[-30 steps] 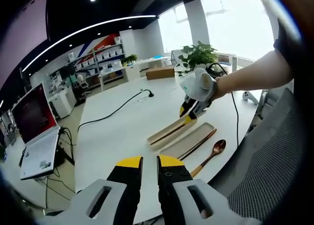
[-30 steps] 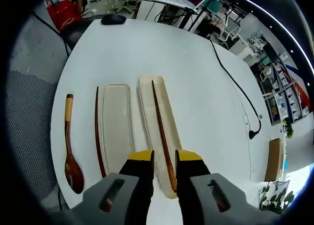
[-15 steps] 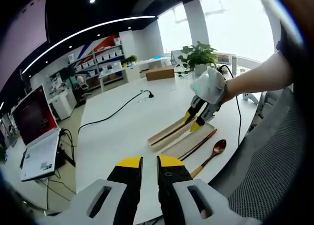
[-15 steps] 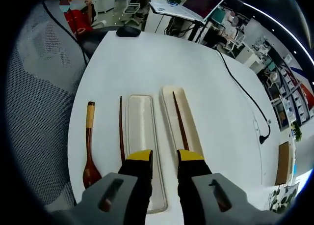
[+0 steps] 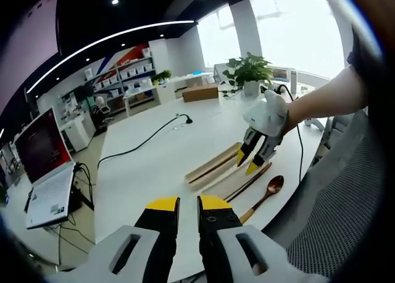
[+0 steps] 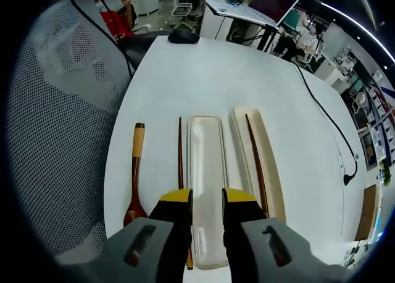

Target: Arrange the utensils inside the cutlery case until each visible utensil rests in its matching compartment.

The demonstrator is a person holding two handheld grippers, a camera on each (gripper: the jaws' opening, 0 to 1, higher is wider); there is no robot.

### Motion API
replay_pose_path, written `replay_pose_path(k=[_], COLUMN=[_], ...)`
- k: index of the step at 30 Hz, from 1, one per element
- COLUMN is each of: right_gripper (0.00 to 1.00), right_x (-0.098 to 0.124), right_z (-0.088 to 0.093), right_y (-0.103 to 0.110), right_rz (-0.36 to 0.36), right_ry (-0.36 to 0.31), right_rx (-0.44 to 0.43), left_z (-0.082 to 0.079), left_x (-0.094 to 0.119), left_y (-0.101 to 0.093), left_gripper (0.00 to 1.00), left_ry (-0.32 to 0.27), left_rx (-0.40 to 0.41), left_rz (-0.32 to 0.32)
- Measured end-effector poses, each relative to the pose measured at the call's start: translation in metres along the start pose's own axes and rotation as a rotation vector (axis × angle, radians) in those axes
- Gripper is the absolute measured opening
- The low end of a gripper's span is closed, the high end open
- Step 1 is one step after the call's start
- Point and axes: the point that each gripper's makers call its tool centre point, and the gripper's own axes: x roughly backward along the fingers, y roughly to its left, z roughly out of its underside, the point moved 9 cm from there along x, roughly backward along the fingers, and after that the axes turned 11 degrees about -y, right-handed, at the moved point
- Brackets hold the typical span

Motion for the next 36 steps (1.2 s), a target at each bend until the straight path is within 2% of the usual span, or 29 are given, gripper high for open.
replay_pose_path(k=[9, 13, 32, 36], right_gripper=[0.18, 0.13, 0.12, 0.11], right_x=[-0.012, -0.019, -0.028, -0.029], right_z=[0.006, 0.008, 0.018, 0.018], right_y=[0.017, 0.023, 0.028, 0.026], right_rz=[-0.086, -0.133, -0.155, -0.148], right_ry=[0.002, 0.012, 0.057, 0.042], right_rx=[-0.037, -0.066, -0.05, -0.072], left_z=[0.001, 0.001, 0.002, 0.002], left_x=[0.0, 0.0, 0.0, 0.0], left_y=[0.001, 0.001, 0.001, 0.001], left_gripper=[0.11, 0.11, 0.11, 0.11], left_ry=[0.002, 0.0, 0.008, 0.006], left_rx=[0.004, 0.005, 0.005, 0.002], left_rz=[-0.007, -0.008, -0.003, -0.003])
